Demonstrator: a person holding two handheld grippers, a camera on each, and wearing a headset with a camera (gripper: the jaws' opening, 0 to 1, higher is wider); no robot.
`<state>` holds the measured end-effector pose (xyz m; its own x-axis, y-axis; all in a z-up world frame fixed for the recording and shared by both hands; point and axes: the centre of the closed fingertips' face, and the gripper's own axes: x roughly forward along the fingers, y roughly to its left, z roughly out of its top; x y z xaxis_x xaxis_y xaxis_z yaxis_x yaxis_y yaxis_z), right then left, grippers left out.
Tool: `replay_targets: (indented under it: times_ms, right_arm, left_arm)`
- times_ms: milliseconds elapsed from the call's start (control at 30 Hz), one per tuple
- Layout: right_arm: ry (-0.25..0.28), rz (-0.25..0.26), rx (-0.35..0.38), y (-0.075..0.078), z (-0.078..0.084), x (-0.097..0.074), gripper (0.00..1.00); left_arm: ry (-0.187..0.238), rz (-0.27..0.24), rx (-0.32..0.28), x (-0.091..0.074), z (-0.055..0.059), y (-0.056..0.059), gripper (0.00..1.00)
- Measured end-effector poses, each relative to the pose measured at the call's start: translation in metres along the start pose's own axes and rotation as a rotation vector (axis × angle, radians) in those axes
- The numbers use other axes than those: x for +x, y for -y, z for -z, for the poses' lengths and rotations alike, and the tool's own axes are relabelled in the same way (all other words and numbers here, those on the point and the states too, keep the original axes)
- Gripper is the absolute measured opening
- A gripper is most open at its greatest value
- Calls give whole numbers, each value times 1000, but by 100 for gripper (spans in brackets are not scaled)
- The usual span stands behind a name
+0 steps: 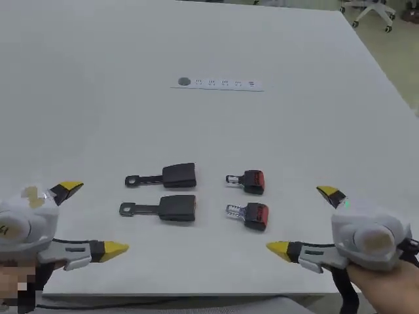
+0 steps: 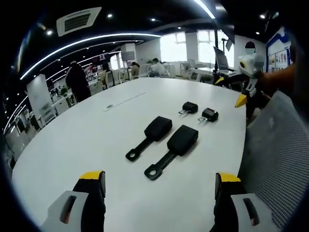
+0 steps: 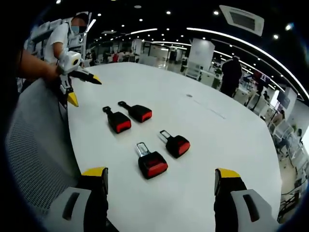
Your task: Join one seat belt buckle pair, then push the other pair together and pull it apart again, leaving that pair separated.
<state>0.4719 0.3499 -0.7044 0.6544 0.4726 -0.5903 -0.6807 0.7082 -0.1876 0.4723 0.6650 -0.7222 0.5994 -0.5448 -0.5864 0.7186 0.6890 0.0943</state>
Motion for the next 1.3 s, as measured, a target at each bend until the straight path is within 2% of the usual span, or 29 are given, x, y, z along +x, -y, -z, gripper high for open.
replay_targets:
  times_ms: [567, 700, 1000, 1300]
  right_arm:
    - [1, 12, 3, 7, 1, -2, 91]
    - [-4, 5, -26, 4, 1, -3, 95]
    - [0, 27, -26, 7, 1, -4, 99]
    - [-1, 32, -25, 10, -1, -6, 97]
  left_arm:
    - [-6, 2, 15, -1, -2, 3, 96]
    - [-6, 5, 17, 0, -2, 4, 96]
    - [-15, 11, 30, 0, -1, 5, 97]
    - [-15, 12, 31, 0, -1, 5, 97]
